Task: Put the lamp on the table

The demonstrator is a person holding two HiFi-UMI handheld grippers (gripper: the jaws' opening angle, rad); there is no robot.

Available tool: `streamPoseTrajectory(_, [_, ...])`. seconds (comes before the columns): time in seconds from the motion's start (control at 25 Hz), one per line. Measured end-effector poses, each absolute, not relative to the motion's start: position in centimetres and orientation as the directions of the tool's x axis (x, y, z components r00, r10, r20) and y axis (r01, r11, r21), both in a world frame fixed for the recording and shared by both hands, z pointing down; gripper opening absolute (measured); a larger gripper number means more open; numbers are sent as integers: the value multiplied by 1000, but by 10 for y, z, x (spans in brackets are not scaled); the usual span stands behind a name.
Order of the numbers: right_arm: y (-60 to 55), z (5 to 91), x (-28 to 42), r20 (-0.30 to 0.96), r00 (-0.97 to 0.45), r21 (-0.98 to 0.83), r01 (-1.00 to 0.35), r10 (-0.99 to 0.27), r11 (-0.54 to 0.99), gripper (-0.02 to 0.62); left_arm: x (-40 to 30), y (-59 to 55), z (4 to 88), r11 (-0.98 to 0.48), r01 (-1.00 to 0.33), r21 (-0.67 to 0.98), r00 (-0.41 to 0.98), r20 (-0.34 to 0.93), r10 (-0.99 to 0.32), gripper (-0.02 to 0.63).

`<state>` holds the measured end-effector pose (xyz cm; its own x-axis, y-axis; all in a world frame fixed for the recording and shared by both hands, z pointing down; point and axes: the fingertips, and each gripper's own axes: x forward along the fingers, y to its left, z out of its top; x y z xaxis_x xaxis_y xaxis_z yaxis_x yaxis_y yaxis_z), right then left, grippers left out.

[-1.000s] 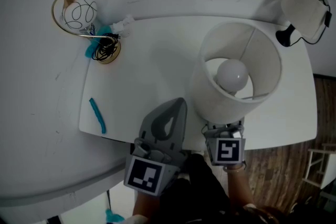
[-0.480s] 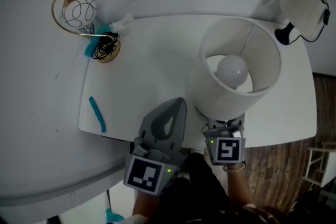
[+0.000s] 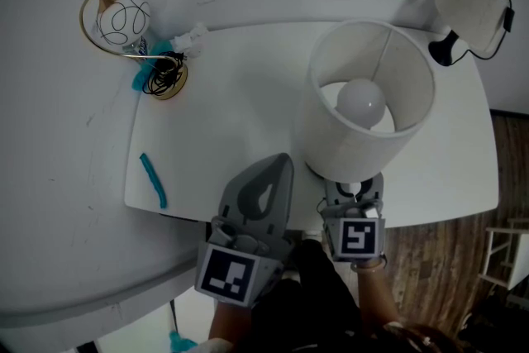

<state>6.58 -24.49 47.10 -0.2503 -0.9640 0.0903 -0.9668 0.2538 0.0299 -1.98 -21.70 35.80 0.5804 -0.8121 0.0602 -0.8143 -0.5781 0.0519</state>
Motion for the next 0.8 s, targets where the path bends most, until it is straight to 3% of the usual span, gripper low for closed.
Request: streamPoseTrajectory(0.8, [-218, 466, 72, 106, -230, 13, -972, -967, 233, 160, -18, -196, 346, -578, -815, 39, 579, 58, -813, -2])
